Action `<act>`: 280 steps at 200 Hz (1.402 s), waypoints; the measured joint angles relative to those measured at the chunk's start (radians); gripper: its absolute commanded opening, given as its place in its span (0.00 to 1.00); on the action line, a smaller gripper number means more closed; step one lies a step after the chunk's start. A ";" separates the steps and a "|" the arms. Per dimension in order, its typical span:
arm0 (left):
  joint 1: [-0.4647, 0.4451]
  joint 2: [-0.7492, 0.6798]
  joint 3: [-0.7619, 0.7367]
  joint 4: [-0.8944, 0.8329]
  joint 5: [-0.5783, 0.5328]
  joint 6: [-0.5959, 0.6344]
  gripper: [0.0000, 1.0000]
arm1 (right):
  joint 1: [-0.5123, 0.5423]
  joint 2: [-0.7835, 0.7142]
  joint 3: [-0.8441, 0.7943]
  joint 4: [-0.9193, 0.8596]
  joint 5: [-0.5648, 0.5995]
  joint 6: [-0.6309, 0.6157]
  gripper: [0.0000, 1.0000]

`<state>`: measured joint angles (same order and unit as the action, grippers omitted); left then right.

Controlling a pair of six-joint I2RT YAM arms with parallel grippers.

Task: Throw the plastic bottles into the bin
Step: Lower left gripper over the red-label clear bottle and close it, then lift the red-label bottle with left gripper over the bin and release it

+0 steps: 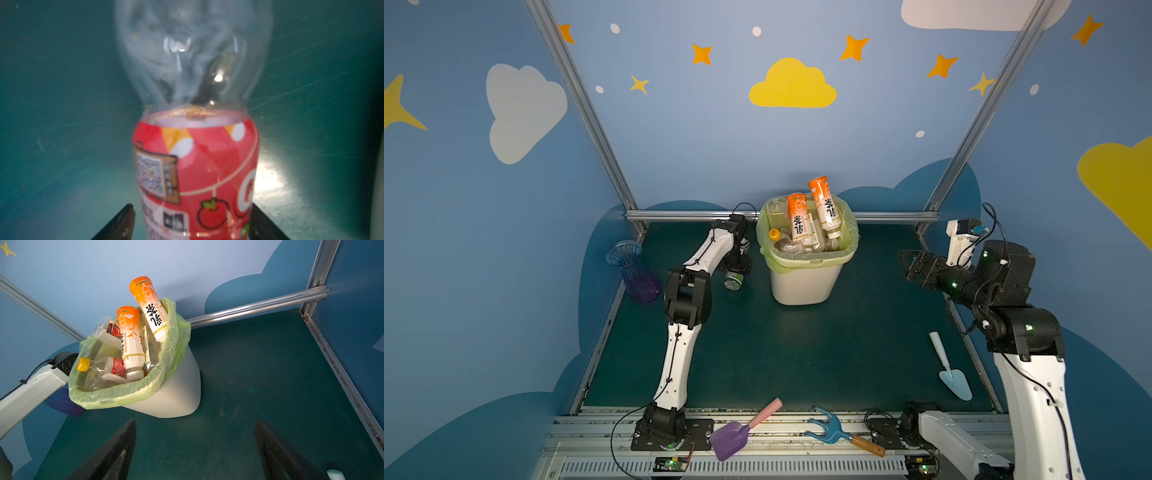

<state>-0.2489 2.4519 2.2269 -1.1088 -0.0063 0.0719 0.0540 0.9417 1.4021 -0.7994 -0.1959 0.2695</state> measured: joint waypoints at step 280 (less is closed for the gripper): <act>-0.141 -0.250 0.733 0.081 0.415 -0.542 1.00 | -0.011 0.132 0.006 0.047 -0.176 0.038 0.89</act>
<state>-0.3897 2.2017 2.9601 -1.0275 0.4091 -0.4702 0.0425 1.0737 1.4082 -0.7525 -0.3717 0.3077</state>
